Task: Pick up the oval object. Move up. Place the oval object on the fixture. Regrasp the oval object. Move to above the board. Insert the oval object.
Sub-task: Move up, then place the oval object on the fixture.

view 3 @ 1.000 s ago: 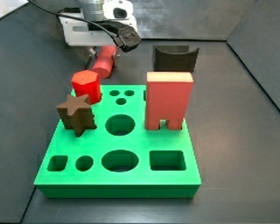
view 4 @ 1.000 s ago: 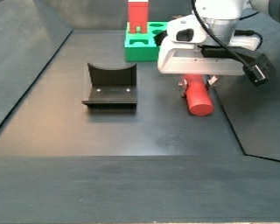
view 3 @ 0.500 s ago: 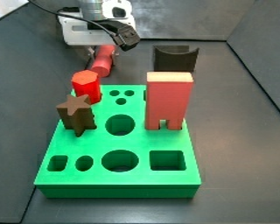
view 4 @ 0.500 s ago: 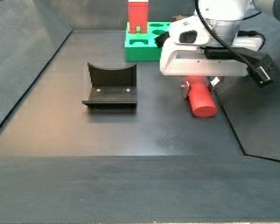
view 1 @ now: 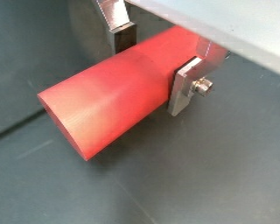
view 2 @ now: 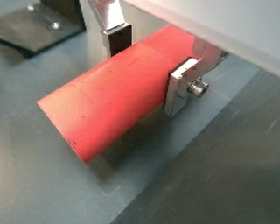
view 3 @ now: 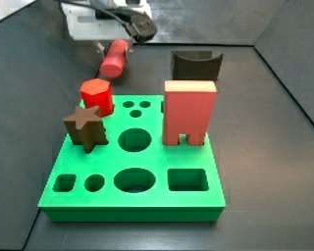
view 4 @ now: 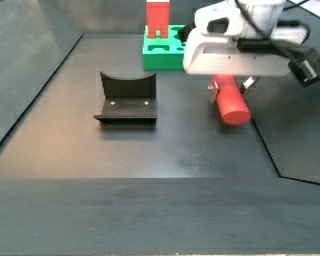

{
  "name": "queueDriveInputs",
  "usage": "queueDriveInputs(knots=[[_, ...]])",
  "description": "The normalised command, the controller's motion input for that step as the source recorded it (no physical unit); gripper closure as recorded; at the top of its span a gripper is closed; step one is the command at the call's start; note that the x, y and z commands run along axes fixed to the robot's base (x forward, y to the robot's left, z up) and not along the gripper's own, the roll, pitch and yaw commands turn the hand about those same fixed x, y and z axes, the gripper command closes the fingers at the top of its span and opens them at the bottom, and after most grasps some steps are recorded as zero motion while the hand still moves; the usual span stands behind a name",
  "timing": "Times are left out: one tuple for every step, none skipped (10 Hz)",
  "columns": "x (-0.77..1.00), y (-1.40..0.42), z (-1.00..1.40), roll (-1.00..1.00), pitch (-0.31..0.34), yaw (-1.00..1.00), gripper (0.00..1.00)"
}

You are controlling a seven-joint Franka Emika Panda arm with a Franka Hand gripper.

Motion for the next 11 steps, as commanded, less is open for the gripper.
queueDriveInputs(knots=[[-0.02, 0.02, 0.36, 0.04, 0.045, 0.0, 1.0], [-0.02, 0.02, 0.24, 0.05, 0.05, -0.01, 1.0], [0.0, 0.0, 1.0, 0.0, 0.0, 0.0, 1.0], [0.01, 0.0, 1.0, 0.01, -0.007, 0.0, 1.0], [0.0, 0.0, 1.0, 0.01, 0.019, 0.0, 1.0], [-0.01, 0.01, 1.0, 0.02, 0.03, -0.01, 1.0], [-0.01, 0.01, 1.0, 0.03, 0.034, -0.01, 1.0], [-0.02, 0.01, 1.0, 0.04, 0.037, -0.02, 1.0], [-0.03, 0.02, 1.0, 0.05, 0.038, -0.02, 1.0], [-0.03, 0.02, 1.0, 0.06, 0.039, -0.02, 1.0], [-0.04, 0.02, 1.0, 0.07, 0.044, -0.02, 1.0]])
